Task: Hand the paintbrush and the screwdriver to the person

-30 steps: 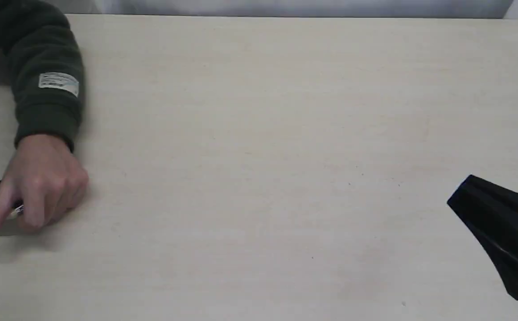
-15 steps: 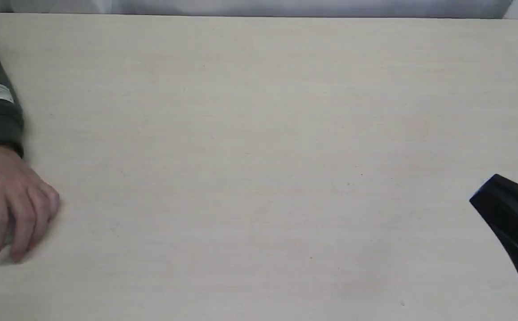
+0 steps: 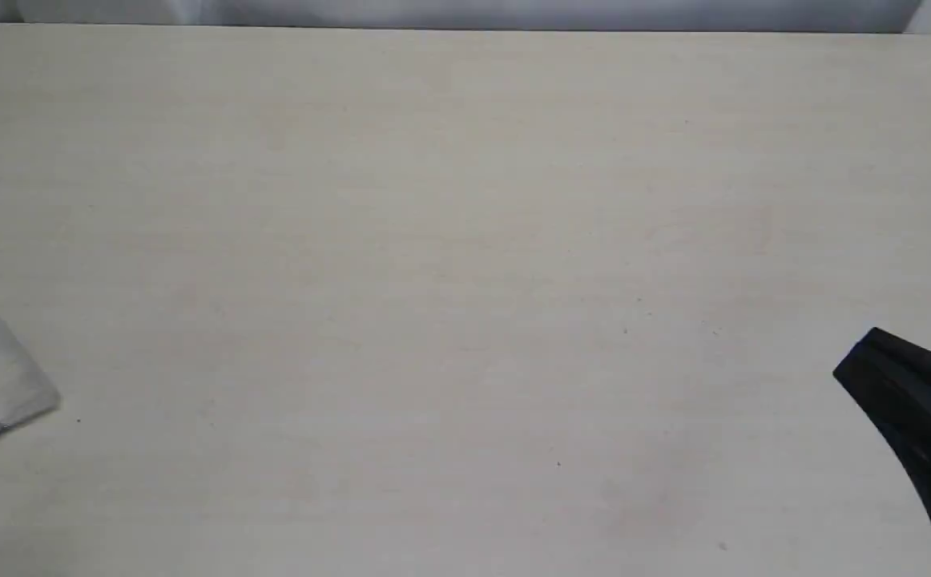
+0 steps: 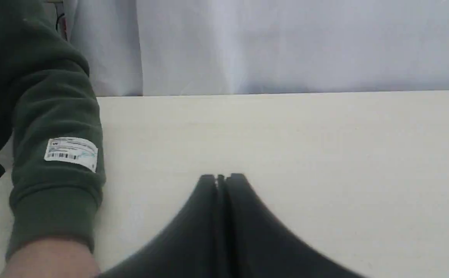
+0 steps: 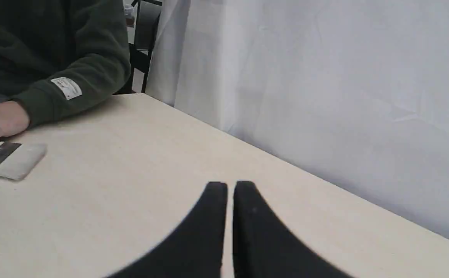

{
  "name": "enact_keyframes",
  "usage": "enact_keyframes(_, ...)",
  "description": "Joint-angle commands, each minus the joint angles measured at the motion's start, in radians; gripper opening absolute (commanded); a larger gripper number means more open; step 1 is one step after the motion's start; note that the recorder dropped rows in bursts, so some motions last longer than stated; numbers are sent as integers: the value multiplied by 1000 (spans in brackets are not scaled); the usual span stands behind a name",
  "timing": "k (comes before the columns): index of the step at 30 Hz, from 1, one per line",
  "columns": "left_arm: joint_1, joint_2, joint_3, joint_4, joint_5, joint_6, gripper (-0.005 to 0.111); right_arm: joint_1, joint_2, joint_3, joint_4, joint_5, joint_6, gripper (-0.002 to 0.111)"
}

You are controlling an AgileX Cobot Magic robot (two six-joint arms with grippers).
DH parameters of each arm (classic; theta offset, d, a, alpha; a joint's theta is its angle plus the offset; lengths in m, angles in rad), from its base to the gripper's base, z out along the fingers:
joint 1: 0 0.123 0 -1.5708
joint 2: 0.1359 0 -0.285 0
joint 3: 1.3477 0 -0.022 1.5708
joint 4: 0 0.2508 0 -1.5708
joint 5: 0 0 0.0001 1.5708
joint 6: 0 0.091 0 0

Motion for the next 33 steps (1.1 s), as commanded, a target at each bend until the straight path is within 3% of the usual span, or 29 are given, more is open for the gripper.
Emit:
enact_keyframes(1, -2, -2, 2, -2, -3, -2, 0, -1, -6, 3, 1, 17, -2, 4)
enact_keyframes(21, -2, -2, 2, -2, -3, -2, 0, -16, -20, 3, -4, 55, -46, 4)
enact_keyframes(27, -2, -2, 2, -4, -3, -2, 0, -192, -109, 3, 43, 285, -40, 4)
enact_keyframes(33, -2, -2, 2, -4, -3, -2, 0, -390, -109, 3, 73, 294, -40, 4)
